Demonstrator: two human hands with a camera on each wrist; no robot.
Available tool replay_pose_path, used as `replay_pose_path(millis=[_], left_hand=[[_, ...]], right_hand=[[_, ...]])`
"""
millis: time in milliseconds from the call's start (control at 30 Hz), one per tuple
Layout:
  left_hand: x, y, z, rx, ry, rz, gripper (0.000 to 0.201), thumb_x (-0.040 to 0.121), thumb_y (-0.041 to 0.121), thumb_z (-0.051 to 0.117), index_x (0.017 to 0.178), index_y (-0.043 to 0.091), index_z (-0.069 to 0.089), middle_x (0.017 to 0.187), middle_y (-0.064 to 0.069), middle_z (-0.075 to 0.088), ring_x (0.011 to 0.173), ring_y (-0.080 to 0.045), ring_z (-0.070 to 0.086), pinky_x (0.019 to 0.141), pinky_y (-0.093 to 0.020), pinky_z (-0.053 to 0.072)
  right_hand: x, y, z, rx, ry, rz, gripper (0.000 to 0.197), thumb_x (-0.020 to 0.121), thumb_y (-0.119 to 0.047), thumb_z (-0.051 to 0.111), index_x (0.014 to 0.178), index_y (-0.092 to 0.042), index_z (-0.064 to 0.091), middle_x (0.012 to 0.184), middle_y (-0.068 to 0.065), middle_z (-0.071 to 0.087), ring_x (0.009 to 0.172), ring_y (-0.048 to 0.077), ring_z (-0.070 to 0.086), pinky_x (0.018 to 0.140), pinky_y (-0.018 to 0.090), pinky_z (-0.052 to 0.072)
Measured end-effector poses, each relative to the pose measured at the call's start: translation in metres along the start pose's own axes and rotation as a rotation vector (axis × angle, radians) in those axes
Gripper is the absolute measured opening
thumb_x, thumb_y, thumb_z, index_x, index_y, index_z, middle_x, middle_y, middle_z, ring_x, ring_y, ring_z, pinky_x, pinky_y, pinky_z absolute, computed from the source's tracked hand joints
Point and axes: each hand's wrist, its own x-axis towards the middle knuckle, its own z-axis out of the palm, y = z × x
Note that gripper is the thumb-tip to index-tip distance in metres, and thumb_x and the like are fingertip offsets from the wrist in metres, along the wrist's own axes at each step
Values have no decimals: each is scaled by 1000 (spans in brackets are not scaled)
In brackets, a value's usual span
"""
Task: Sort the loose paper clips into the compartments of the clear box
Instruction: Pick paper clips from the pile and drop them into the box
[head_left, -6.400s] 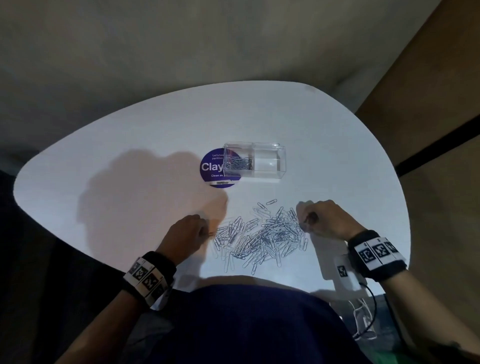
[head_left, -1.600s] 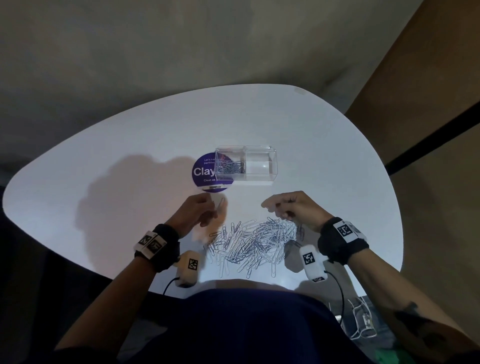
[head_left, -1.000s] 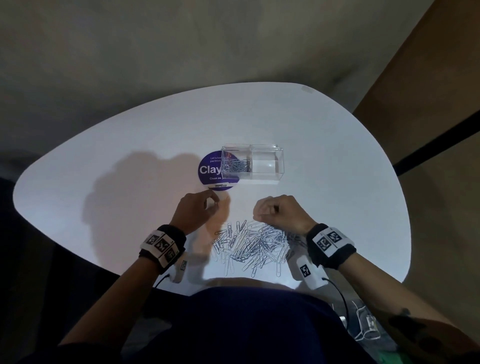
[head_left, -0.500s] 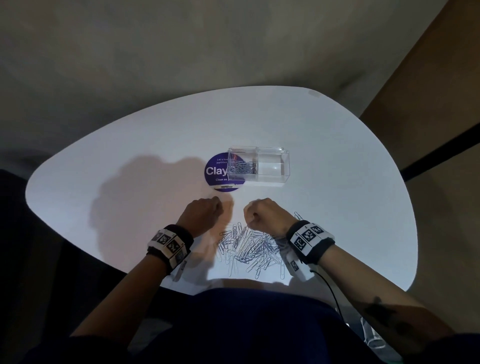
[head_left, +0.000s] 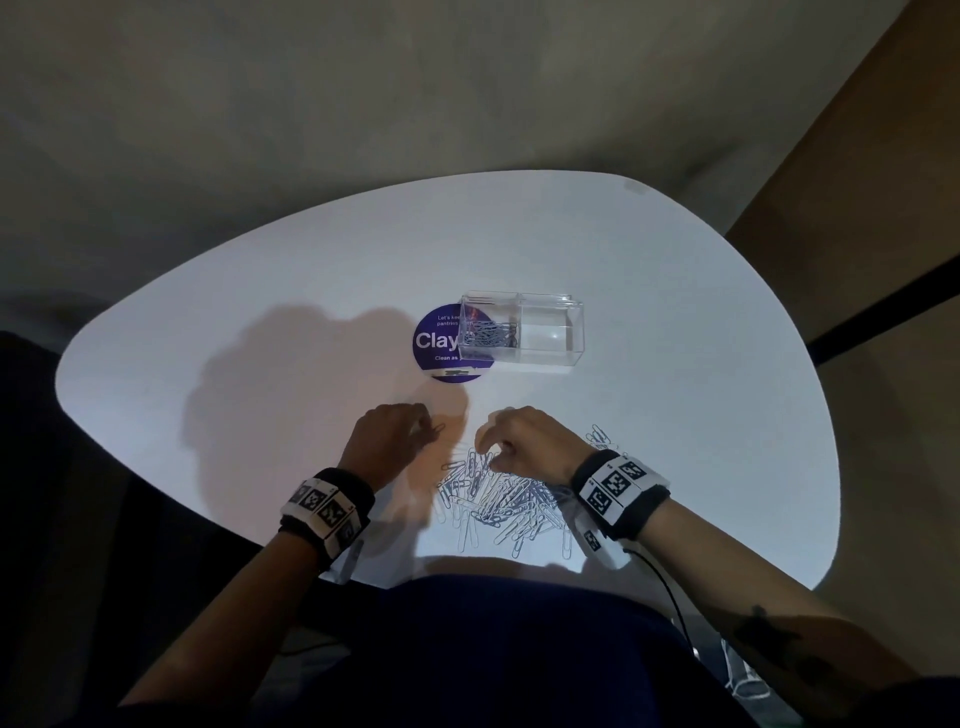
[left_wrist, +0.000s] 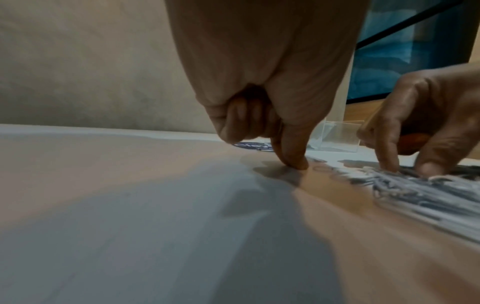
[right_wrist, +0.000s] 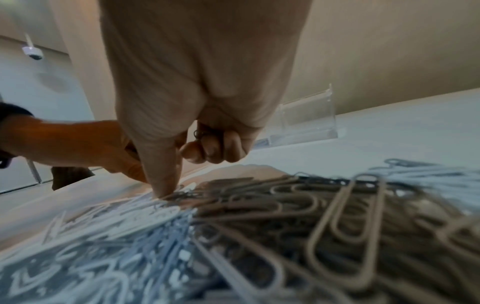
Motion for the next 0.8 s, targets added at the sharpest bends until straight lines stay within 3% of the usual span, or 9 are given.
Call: replay_pose_path(millis=[100,200,300,400,500,567,667,733,800], left_hand=[[2,1,8,14,-17,-43,17,89,34,64,87,17,64,77,-1,67,75,-25,61,63,-30,38],[-1,-1,15,16,-26,-52,19,93,32,54,90,14,58,79,-5,69,72,-31,63,62,-37,47],[-7,-1,20,19,-21,-14,24,97,33,47,85,13,50,68,-5,62,59,-31,57,54,-34,38],[-10,1,18,-3,-47,17,25,98,32,46,79,16,43,62,-1,55,54,-26,51,52,-32,32],[-7,6,14,-221,-96,-51,28,96,32,51,72,17,47,62,1,57,54,-16,46,53,-31,33],[-1,12,5,-587,-163,-178,25,90,27,52,66,18,51,68,-5,63,53,-14,43,52,-27,32],[14,27,-14,-1092,-262,-383,18,89,6,47,72,10,51,72,-11,62,50,-12,34,45,-20,24],[29,41,-29,-1141,-260,-379,19,87,0,47,71,9,50,66,-8,56,49,-11,32,44,-19,23],[48,57,-43,-1040,-235,-300,21,82,-6,49,64,5,47,56,-5,44,47,-13,28,45,-19,23]], right_hand=[[1,-4,1,-68,-31,-14,7,84,-16,74,84,-22,71,90,-3,64,80,14,54,75,35,51],[1,-2,-3,-72,-56,20,22,84,-9,67,70,-24,57,87,-3,63,83,17,57,71,33,48],[-4,0,-10,52,-14,78,30,83,-6,65,66,-25,50,78,-6,59,77,15,58,69,30,47],[-11,2,-18,283,65,163,16,83,-1,69,72,-9,60,73,-9,61,67,1,55,64,15,43],[-15,2,-29,453,114,244,12,84,1,72,76,3,63,64,-22,63,61,-7,57,60,8,41],[-15,0,-37,559,111,286,12,85,3,71,77,1,63,62,-29,64,58,-11,55,58,6,41],[-11,-1,-47,740,120,317,6,84,7,69,82,3,66,83,-10,75,72,-2,62,66,12,48],[-8,-2,-51,826,147,333,5,83,9,67,86,8,70,105,10,74,88,13,66,77,24,52],[-4,-5,-54,867,200,386,10,83,13,63,89,12,70,100,13,75,87,14,66,75,22,52]])
